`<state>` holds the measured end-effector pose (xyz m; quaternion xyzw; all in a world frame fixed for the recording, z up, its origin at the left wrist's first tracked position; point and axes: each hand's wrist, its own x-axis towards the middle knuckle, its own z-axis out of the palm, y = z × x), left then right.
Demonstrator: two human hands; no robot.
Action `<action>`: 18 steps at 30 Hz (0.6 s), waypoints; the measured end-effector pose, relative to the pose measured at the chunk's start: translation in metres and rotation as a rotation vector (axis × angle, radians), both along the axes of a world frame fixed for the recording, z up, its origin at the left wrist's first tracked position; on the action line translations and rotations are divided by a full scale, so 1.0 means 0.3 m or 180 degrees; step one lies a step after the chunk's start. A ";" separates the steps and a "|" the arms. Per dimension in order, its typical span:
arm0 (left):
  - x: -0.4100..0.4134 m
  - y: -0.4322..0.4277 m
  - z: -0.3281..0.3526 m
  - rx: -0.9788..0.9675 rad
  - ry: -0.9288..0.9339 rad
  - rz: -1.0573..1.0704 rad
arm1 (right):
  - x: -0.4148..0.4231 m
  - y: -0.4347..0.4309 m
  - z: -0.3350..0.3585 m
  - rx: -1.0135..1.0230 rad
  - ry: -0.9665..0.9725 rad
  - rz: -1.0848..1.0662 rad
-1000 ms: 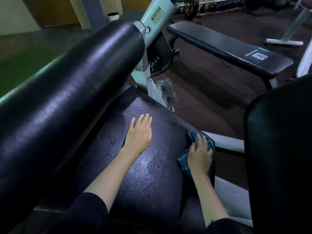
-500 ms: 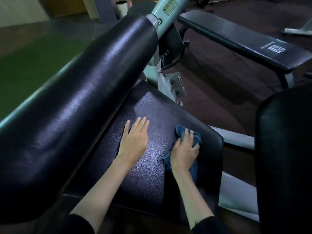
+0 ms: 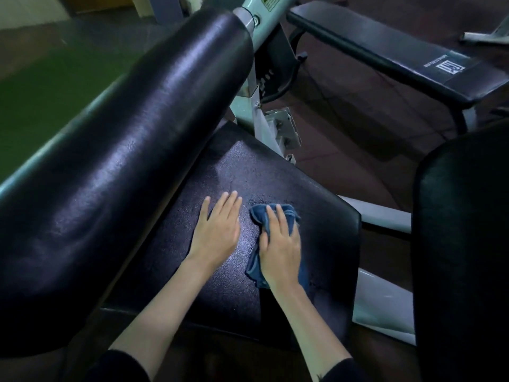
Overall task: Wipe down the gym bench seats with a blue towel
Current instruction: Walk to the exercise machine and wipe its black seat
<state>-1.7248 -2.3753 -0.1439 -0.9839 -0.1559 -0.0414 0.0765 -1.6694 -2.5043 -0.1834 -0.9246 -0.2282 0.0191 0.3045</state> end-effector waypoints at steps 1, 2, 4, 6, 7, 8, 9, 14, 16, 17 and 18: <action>0.002 -0.021 -0.008 -0.0015 0.0029 -0.0069 | 0.004 -0.037 -0.015 -0.0001 0.0024 -0.0154; 0.003 -0.043 -0.015 -0.0039 0.0052 -0.0129 | 0.009 -0.079 -0.037 0.0012 0.0038 -0.0323; 0.004 -0.078 -0.025 -0.0081 0.0107 -0.0191 | 0.020 -0.173 -0.086 0.0061 0.0025 -0.0687; -0.002 -0.100 -0.032 -0.0091 0.0158 -0.0235 | 0.023 -0.274 -0.130 0.0037 0.0230 -0.1040; -0.008 -0.105 -0.036 -0.0092 0.0176 -0.0254 | 0.017 -0.319 -0.146 0.0029 0.0386 -0.1221; -0.016 -0.108 -0.039 -0.0092 0.0192 -0.0263 | 0.005 -0.356 -0.156 0.0038 0.0484 -0.1408; -0.025 -0.109 -0.042 -0.0084 0.0195 -0.0267 | -0.010 -0.380 -0.160 0.0027 0.0542 -0.1569; -0.077 -0.117 -0.044 -0.0079 0.0097 -0.0256 | -0.057 -0.365 -0.128 -0.0017 0.0807 -0.1883; -0.103 -0.121 -0.044 -0.0052 0.0046 -0.0238 | -0.079 -0.318 -0.113 0.0022 0.0938 -0.1836; -0.118 -0.121 -0.042 -0.0045 0.0016 -0.0207 | -0.098 -0.287 -0.100 0.0034 0.0920 -0.1767; -0.132 -0.120 -0.039 -0.0043 -0.0029 -0.0159 | -0.122 -0.252 -0.085 0.0037 0.0822 -0.1663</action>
